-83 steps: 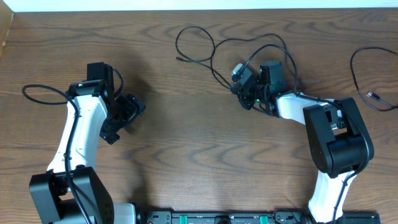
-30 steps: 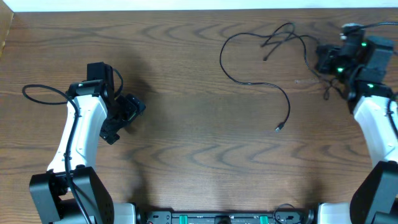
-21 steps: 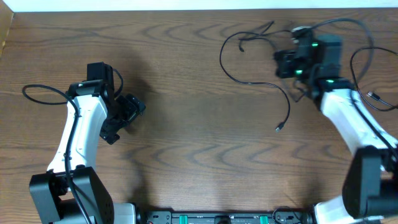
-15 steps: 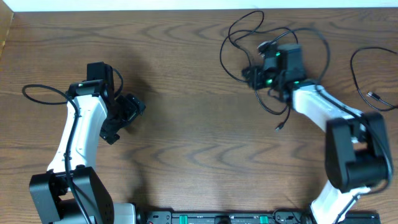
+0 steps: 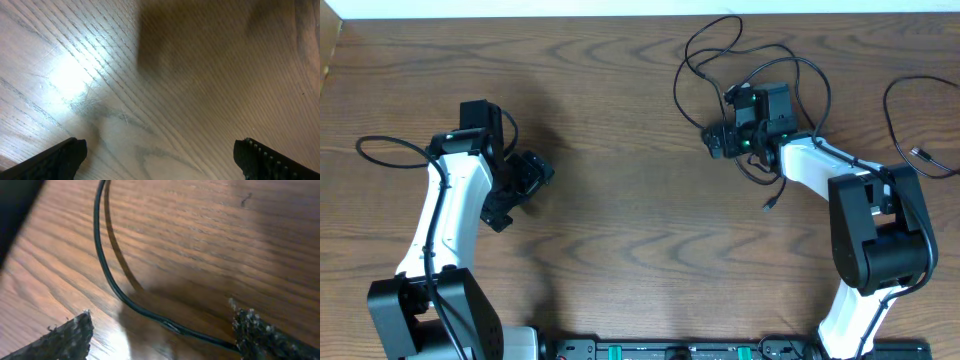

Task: Untangle cables

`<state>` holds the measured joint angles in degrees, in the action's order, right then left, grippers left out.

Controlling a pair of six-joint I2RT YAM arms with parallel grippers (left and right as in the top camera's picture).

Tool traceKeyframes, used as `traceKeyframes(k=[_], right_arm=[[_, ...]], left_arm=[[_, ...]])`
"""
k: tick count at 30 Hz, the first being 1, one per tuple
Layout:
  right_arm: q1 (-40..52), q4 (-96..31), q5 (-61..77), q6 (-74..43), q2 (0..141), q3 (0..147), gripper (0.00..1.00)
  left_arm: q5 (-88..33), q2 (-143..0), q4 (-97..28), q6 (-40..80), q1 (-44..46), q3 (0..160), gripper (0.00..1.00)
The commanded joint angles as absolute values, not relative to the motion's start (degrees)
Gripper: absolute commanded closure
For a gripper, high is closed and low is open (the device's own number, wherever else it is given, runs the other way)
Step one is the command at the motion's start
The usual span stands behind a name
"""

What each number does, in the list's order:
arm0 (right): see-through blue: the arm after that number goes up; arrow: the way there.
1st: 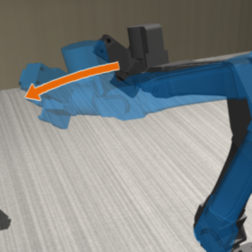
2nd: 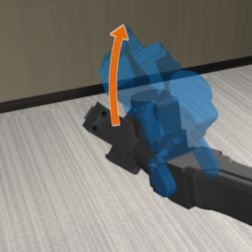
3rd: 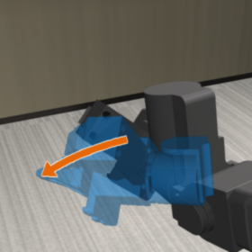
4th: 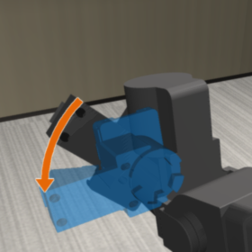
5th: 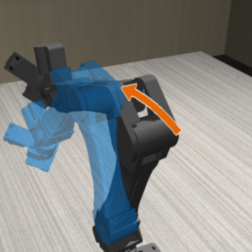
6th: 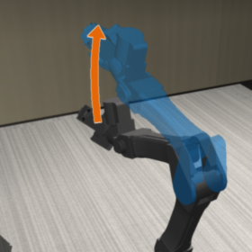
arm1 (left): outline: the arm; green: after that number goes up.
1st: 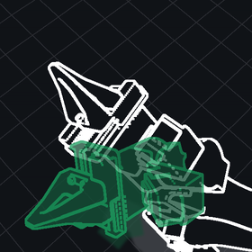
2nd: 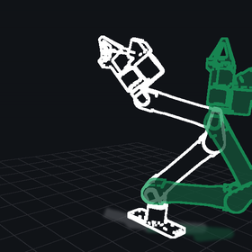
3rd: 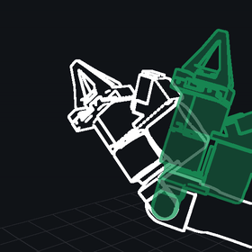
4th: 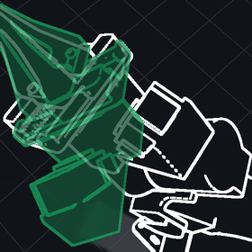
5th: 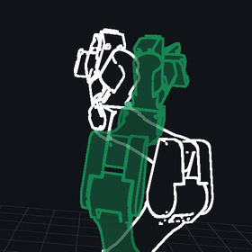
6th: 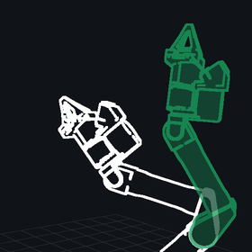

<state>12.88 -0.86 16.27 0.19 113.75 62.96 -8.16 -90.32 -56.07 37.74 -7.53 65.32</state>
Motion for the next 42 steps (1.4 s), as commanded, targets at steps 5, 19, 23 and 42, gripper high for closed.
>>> traceKeyframes(k=[5,19,23,42], right_arm=[[13.1,-2.2,15.3,19.6,113.6,63.7,0.2],[13.1,0.1,17.1,29.2,119.9,63.6,0.56],[13.1,2.2,17.5,27.5,122.8,63.6,0.91],[-7.9,8.9,-0.1,13.1,123.0,63.6,0.99]], left_arm=[[-7.0,-90.3,-56.2,38.3,-7.5,65.5,0.01],[-7.0,-90.3,-56.2,38.3,-7.5,65.5,0.01],[-7.0,-90.3,-56.2,38.3,-7.5,65.5,0.01],[-7.0,-90.3,-56.2,38.3,-7.5,65.5,0.01]])
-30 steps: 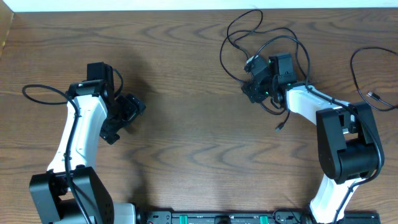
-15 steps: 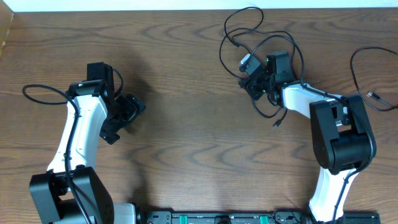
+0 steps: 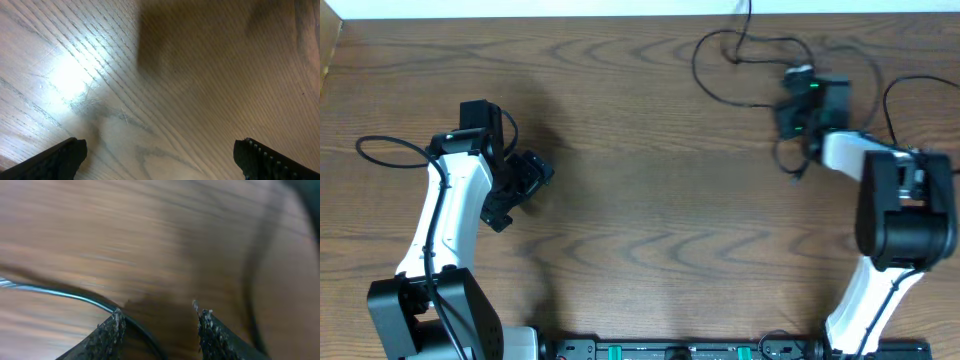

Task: Untangle cables

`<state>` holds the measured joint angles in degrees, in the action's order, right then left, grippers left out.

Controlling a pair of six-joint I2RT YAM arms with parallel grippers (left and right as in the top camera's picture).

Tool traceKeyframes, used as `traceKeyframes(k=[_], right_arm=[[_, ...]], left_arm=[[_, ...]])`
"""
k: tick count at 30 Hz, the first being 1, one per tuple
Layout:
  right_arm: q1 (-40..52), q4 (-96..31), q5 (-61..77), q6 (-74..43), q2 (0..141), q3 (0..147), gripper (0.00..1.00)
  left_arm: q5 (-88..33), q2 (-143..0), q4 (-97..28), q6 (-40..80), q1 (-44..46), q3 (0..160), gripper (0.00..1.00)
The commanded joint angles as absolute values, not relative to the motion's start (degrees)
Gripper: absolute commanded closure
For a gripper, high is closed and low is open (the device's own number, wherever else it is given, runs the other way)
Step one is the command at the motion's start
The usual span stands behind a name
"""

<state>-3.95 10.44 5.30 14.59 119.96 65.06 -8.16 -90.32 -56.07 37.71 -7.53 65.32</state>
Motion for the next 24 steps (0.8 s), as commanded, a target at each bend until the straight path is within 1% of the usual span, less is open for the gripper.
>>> traceKeyframes(k=[1,3,8,12,18,22,24], right_arm=[[-11.6,9.1,-0.1,11.8,123.0,63.6,0.99],[-18.7,9.6,-0.1,9.9,123.0,63.6,0.99],[-26.1,9.5,-0.5,6.7,123.0,63.6,0.99],[-30.2,8.5,-0.5,2.6,123.0,63.6,0.99],[-29.3,4.9,1.6,2.0,123.0,63.6,0.99],[-25.3,4.4,8.9,-6.3,123.0,63.6,0.99],[-21.9,5.0,8.5,-8.4,123.0,63.6,0.99]], left_arm=[[-7.0,-90.3,-56.2,38.3,-7.5,65.5,0.01],[-7.0,-90.3,-56.2,38.3,-7.5,65.5,0.01],[-7.0,-90.3,-56.2,38.3,-7.5,65.5,0.01],[-7.0,-90.3,-56.2,38.3,-7.5,65.5,0.01],[-7.0,-90.3,-56.2,38.3,-7.5,65.5,0.01],[-7.0,-90.3,-56.2,38.3,-7.5,65.5,0.01],[-7.0,-90.3,-56.2,38.3,-7.5,65.5,0.01]])
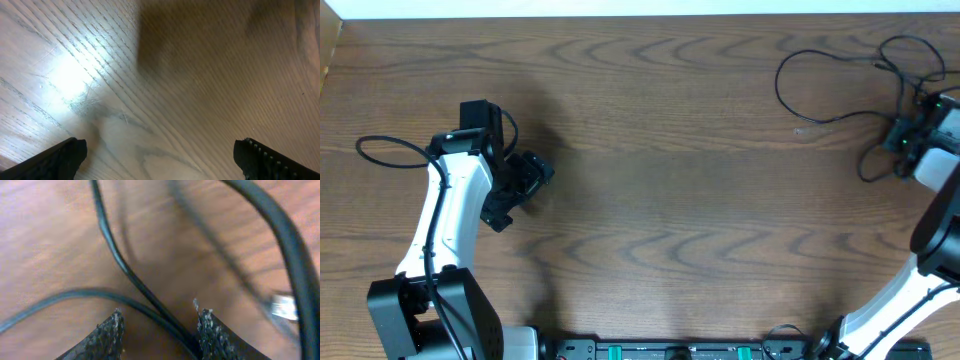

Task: Untangle cables

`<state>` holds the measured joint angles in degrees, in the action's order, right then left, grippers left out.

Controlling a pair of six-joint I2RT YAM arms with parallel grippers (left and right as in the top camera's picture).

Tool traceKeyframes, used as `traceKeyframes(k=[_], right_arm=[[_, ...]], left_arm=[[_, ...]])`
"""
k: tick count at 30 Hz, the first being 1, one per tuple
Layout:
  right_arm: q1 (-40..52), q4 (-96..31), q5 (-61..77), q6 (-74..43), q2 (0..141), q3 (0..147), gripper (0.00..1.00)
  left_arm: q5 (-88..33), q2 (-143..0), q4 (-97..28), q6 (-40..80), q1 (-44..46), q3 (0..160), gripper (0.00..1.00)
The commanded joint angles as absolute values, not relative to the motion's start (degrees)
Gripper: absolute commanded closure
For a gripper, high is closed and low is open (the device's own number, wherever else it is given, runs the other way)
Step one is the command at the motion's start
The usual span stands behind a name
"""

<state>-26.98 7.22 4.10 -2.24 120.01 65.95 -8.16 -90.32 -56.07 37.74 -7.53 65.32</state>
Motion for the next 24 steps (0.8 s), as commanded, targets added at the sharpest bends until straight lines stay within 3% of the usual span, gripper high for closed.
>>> traceKeyframes(k=[1,9,18,19,20,21,22,24], right_arm=[[-20.1,5.3,7.4,-8.6,123.0,63.6,0.99],[-7.0,12.5,0.1,-17.4,126.5,63.7,0.99],[-6.0,19.2,1.1,-20.5,128.8,63.9,0.99],[-6.1,18.9,1.8,-19.5,127.8,63.9,0.9],[-6.3,18.4,3.1,-17.7,126.5,63.9,0.68],[-6.4,17.0,4.1,-16.4,124.1,63.9,0.28],[-6.5,15.6,4.3,-16.1,122.2,63.9,0.01],[-6.4,10.5,4.3,-14.1,115.5,63.9,0.01]], left_arm=[[-7.0,-90.3,-56.2,38.3,-7.5,65.5,0.01],[-7.0,-90.3,-56.2,38.3,-7.5,65.5,0.01],[-7.0,-90.3,-56.2,38.3,-7.5,65.5,0.01],[-7.0,-90.3,-56.2,38.3,-7.5,65.5,0.01],[-7.0,-90.3,-56.2,38.3,-7.5,65.5,0.01],[-7.0,-90.3,-56.2,38.3,-7.5,65.5,0.01],[-7.0,-90.3,-56.2,38.3,-7.5,65.5,0.01],[-7.0,-90.3,-56.2,38.3,-7.5,65.5,0.01]])
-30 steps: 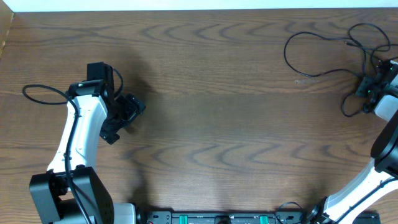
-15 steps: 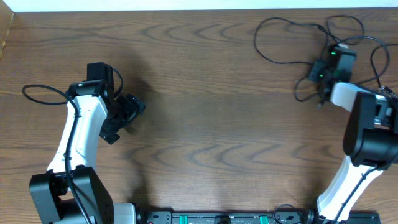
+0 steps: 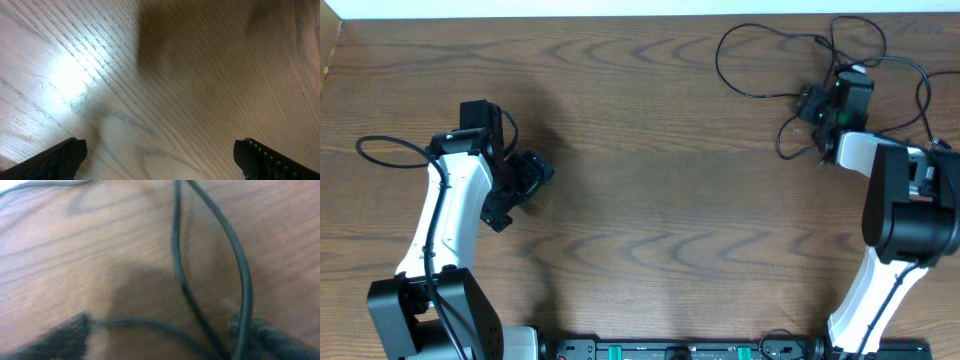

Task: Untangle cables

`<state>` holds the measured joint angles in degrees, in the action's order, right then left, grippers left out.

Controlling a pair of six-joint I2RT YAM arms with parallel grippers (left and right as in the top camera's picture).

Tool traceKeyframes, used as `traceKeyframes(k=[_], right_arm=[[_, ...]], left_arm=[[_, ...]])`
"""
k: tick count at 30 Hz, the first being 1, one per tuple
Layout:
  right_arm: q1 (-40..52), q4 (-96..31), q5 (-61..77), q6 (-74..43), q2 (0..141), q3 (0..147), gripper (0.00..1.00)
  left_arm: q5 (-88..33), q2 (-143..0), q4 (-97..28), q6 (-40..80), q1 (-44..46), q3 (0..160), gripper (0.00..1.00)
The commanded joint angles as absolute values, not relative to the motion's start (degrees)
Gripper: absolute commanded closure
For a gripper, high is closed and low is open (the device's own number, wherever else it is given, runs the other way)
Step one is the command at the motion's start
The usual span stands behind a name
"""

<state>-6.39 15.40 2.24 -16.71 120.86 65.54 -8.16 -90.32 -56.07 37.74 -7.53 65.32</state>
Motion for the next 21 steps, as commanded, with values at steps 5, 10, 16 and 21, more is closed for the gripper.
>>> traceKeyframes(k=[5,10,16,21], right_arm=[[-6.4,-2.3,4.2,-9.5,101.0,63.9,0.01],[-6.4,-12.7,3.3,-8.9,87.9,63.9,0.01],[-6.4,-14.8,3.4,-8.9,80.0,63.9,0.01],[-6.4,-15.7,3.4,-8.9,79.4,63.9,0.01]], left_arm=[[-7.0,-90.3,-56.2,38.3,-7.5,65.5,0.01],[-7.0,-90.3,-56.2,38.3,-7.5,65.5,0.01],[-7.0,-90.3,-56.2,38.3,-7.5,65.5,0.01],[-7.0,-90.3,-56.2,38.3,-7.5,65.5,0.01]])
